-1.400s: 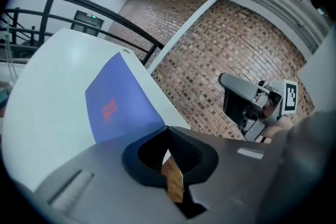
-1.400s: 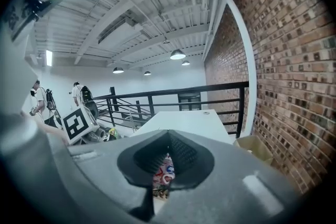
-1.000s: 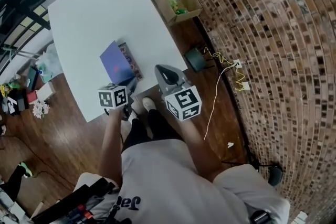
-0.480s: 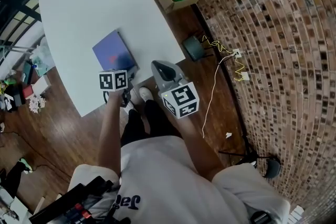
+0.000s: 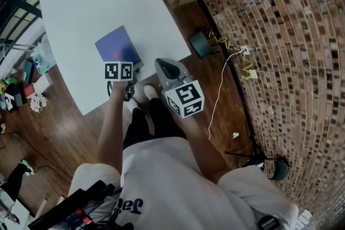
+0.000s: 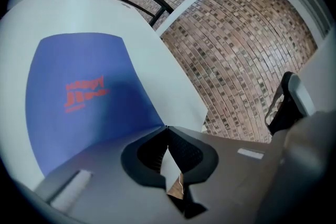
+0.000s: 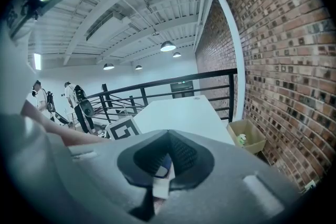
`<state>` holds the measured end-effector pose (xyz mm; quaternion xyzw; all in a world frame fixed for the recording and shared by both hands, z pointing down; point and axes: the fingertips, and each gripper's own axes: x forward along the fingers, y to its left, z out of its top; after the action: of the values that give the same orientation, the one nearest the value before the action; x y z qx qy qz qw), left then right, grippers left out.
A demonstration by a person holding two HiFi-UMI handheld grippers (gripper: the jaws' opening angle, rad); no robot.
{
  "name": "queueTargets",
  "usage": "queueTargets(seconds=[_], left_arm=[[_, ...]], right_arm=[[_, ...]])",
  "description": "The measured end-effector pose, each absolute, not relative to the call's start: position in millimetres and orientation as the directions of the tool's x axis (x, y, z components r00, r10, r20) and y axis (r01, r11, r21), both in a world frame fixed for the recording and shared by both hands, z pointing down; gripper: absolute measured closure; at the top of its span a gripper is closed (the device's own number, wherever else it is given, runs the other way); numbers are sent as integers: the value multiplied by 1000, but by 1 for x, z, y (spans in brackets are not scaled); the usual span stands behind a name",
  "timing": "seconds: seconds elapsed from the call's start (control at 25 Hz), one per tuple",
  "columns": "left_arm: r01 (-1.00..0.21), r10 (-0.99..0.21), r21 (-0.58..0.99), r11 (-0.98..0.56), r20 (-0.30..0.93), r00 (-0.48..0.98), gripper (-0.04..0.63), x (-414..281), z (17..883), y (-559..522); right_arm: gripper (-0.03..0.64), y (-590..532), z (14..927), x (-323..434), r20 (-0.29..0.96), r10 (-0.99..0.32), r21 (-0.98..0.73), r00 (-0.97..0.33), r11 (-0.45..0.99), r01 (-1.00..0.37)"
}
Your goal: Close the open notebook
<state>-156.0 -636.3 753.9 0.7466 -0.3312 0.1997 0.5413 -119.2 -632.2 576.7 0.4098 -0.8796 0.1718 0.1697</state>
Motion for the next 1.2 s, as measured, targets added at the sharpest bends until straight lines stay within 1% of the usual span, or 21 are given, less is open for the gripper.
queueTargets(seconds=[0.08, 0.28, 0.32, 0.36, 0.52, 0.64, 0.76, 0.84, 0.88, 1.0, 1.08, 1.2], left_arm=[[-709, -273, 678, -195, 656, 703, 573, -153, 756, -637], [-730, -272, 626, -274, 677, 684, 548, -146, 757, -635], [-729, -277, 624, -282, 675, 684, 531, -146, 755, -634], [-725, -285, 627, -286, 666, 689, 505, -145, 751, -634], [-707, -379, 629, -322, 599, 705, 472, -153, 711, -630], [-698, -490, 630, -341, 515, 704, 491, -171, 664, -618], [-705, -626, 613, -355, 405, 667, 579, -202, 608, -609], [-719, -703, 589, -369, 330, 630, 579, -225, 571, -601], [-744, -736, 552, -377, 308, 602, 580, -235, 555, -595], [-861, -837, 339, -379, 272, 475, 580, -261, 507, -578], [-913, -896, 233, -335, 222, 385, 580, -272, 477, -562], [-959, -961, 182, -217, 132, 243, 580, -287, 445, -529]], right_arm=[[629, -633, 573, -120, 433, -665, -160, -609, 608, -778], [629, -631, 558, -124, 413, -671, -144, -615, 619, -772], [629, -631, 555, -126, 408, -673, -141, -617, 622, -770], [629, -631, 551, -129, 401, -674, -136, -620, 626, -768], [629, -626, 530, -137, 369, -683, -112, -630, 641, -760], [629, -615, 512, -144, 345, -692, -93, -634, 647, -757], [628, -603, 494, -154, 313, -698, -70, -645, 660, -748], [628, -591, 485, -161, 297, -695, -54, -655, 672, -738], [629, -585, 481, -164, 291, -692, -46, -661, 680, -732], [629, -568, 467, -174, 263, -669, -22, -695, 716, -698], [629, -555, 454, -178, 236, -649, 4, -723, 745, -667], [628, -535, 434, -183, 184, -611, 79, -770, 790, -608]])
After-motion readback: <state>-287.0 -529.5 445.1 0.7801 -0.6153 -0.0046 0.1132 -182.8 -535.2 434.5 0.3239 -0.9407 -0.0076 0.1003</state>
